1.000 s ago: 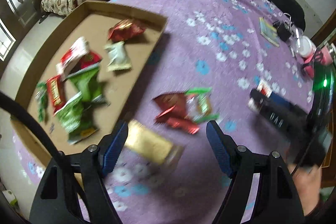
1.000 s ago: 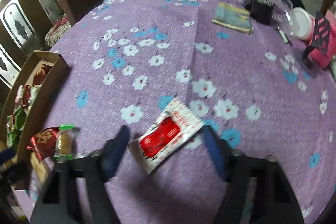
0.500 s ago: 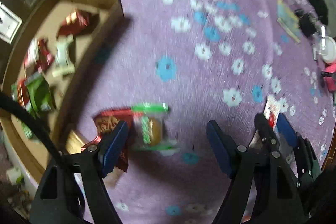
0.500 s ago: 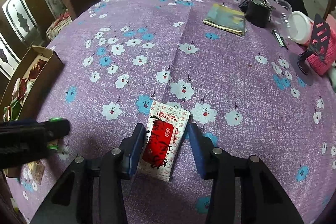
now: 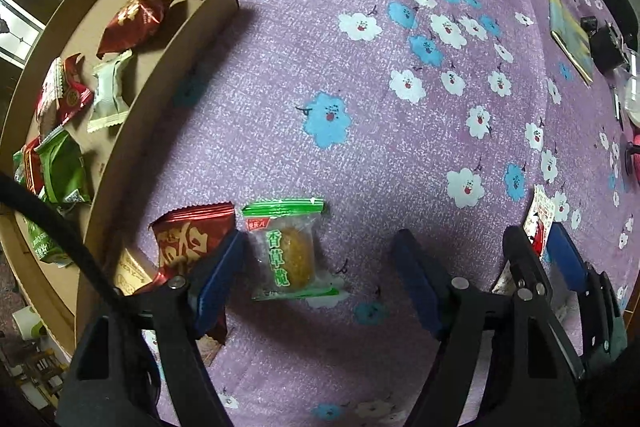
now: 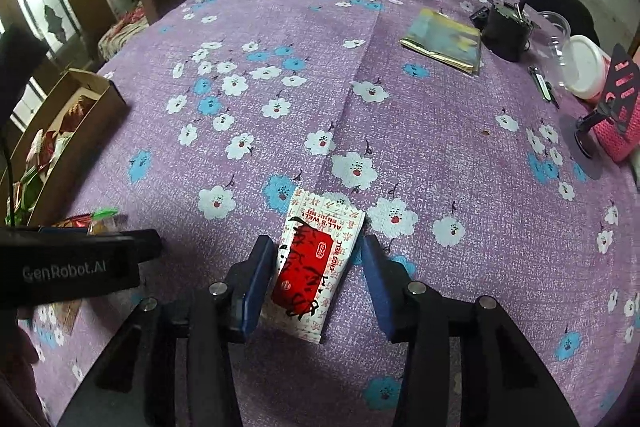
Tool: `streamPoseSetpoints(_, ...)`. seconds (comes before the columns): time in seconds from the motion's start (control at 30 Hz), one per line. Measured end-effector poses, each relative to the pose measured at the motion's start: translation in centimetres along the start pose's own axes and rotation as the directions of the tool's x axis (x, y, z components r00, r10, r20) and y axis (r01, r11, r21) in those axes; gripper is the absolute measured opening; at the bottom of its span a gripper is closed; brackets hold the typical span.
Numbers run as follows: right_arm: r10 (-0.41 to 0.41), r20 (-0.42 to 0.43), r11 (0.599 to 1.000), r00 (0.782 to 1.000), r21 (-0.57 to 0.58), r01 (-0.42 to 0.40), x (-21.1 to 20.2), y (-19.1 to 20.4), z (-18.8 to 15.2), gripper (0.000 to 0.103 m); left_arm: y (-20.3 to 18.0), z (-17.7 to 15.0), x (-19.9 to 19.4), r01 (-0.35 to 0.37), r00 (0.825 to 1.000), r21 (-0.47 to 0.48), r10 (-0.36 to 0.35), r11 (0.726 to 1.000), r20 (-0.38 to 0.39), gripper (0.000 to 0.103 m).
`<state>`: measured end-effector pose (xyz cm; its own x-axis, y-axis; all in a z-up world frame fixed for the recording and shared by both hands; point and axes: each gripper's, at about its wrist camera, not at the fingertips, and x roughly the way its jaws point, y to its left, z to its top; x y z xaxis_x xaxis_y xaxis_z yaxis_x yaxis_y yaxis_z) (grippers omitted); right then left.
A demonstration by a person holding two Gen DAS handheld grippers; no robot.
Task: Organize snacks
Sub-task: 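Grasp the white-red packet with right tool while left tool grasps the yellow candy pack, then carry both packs over the cardboard box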
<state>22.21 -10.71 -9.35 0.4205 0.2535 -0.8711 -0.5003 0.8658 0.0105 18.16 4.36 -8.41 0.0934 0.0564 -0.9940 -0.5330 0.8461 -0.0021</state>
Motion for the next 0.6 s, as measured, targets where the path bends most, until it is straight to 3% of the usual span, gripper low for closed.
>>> streamPoseSetpoints(0.07, -0.024, 0.014, 0.999, 1.0, -0.038, 0.025, 0.0, 0.5, -0.1, 0.045, -0.2, 0.0, -0.2, 0.002, 1.0, 0.02, -0.003, 1.0, 0.019, 0.061)
streamPoseSetpoints(0.13, -0.037, 0.018, 0.997, 0.999, -0.074, 0.039, -0.2, 0.8, -0.3, 0.043, -0.4, -0.3, -0.6, 0.012, 0.999, 0.043, -0.014, 0.999, 0.03, 0.031)
streamPoseSetpoints(0.27, -0.037, 0.008, 0.992, 0.999, -0.121, 0.038, -0.5, 1.1, -0.8, 0.03, -0.3, -0.3, -0.8, 0.047, 0.998, 0.059, -0.049, 0.997, 0.025, 0.032)
streamPoseSetpoints(0.6, 0.012, 0.042, 0.998, 0.999, -0.064, -0.009, -2.8, -0.3, -3.6, 0.027, -0.1, -2.8, -1.2, 0.062, 0.997, 0.122, -0.067, 0.991, 0.044, 0.031)
